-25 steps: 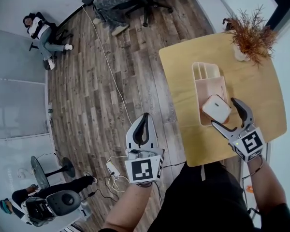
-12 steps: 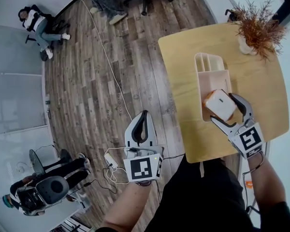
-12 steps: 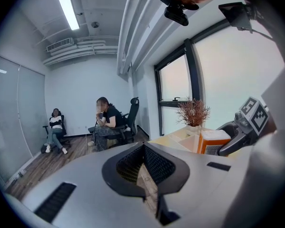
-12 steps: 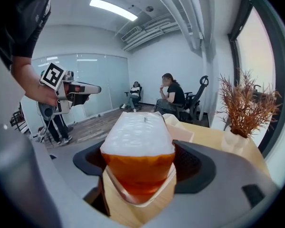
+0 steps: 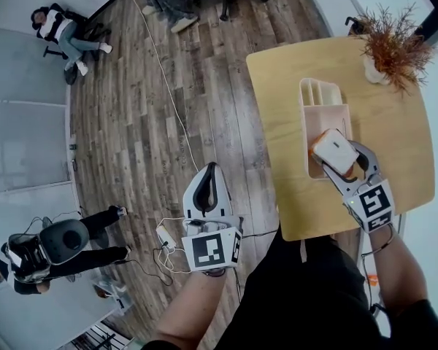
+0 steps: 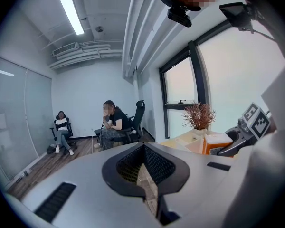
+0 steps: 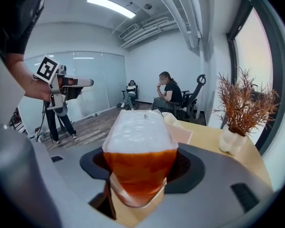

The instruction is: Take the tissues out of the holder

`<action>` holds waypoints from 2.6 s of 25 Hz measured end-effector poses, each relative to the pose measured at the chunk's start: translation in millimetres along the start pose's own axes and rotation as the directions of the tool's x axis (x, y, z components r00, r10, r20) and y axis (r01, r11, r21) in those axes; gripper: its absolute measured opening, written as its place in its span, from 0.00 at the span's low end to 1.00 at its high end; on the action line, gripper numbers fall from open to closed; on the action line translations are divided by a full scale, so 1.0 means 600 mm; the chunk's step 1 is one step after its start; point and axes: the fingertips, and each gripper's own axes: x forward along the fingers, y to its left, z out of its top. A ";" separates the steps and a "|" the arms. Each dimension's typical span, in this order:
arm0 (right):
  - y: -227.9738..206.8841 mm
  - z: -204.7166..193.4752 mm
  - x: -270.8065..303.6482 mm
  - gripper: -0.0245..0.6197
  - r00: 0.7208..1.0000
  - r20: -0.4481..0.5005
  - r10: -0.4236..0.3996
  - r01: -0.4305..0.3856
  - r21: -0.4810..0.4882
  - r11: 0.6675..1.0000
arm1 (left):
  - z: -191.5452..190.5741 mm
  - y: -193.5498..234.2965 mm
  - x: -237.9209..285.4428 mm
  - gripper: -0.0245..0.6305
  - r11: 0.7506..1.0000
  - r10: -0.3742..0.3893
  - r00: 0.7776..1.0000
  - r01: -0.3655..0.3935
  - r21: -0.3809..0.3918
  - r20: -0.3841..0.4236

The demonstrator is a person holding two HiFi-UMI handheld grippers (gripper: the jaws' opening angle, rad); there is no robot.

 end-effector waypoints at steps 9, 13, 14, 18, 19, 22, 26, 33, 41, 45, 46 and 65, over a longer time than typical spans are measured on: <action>-0.003 0.012 -0.012 0.48 1.000 0.006 0.007 -0.007 -0.012 1.000 | 0.034 0.000 -0.009 0.04 1.000 0.011 0.999 -0.011 0.004 0.044; -0.004 0.025 -0.023 0.48 1.000 0.009 0.005 -0.004 -0.037 0.999 | 0.051 0.005 -0.020 0.04 1.000 0.015 0.998 -0.016 0.008 0.065; -0.003 0.033 -0.026 0.48 1.000 0.013 0.005 -0.005 -0.039 0.999 | 0.057 0.007 -0.024 0.04 1.000 0.017 0.997 -0.017 0.010 0.072; 0.002 0.060 -0.045 0.48 1.000 0.025 -0.001 0.002 -0.042 0.999 | 0.078 0.013 -0.045 0.04 1.000 0.019 0.996 -0.020 0.015 0.090; 0.001 0.064 -0.050 0.48 1.000 0.028 -0.006 0.007 -0.043 0.999 | 0.082 0.015 -0.050 0.04 1.000 0.019 0.995 -0.021 0.017 0.094; 0.001 0.081 -0.065 0.48 0.999 0.039 -0.011 0.013 -0.046 0.999 | 0.096 0.021 -0.065 0.04 0.999 0.019 0.994 -0.022 0.024 0.112; 0.010 0.107 -0.086 0.48 0.998 0.060 -0.013 0.016 -0.052 0.999 | 0.118 0.029 -0.083 0.04 0.999 0.027 0.991 -0.030 0.021 0.131; 0.020 0.144 -0.116 0.48 0.995 0.099 -0.028 0.034 -0.067 0.997 | 0.141 0.034 -0.110 0.04 0.999 0.025 0.987 -0.028 0.018 0.159; 0.029 0.186 -0.146 0.48 0.990 0.142 -0.015 0.029 -0.100 0.995 | 0.191 0.034 -0.129 0.04 0.999 0.031 0.975 -0.036 0.018 0.220; 0.025 0.213 -0.164 0.48 0.989 0.146 0.002 0.015 -0.119 0.993 | 0.215 0.033 -0.129 0.04 0.999 0.019 0.973 -0.024 0.022 0.228; 0.022 0.221 -0.167 0.48 0.989 0.148 0.006 0.012 -0.125 0.992 | 0.222 0.033 -0.127 0.04 0.999 0.017 0.972 -0.023 0.024 0.235; 0.027 0.324 -0.215 0.48 0.960 0.279 0.027 0.014 -0.143 0.990 | 0.312 0.043 -0.146 0.04 0.999 0.027 0.942 -0.040 0.032 0.335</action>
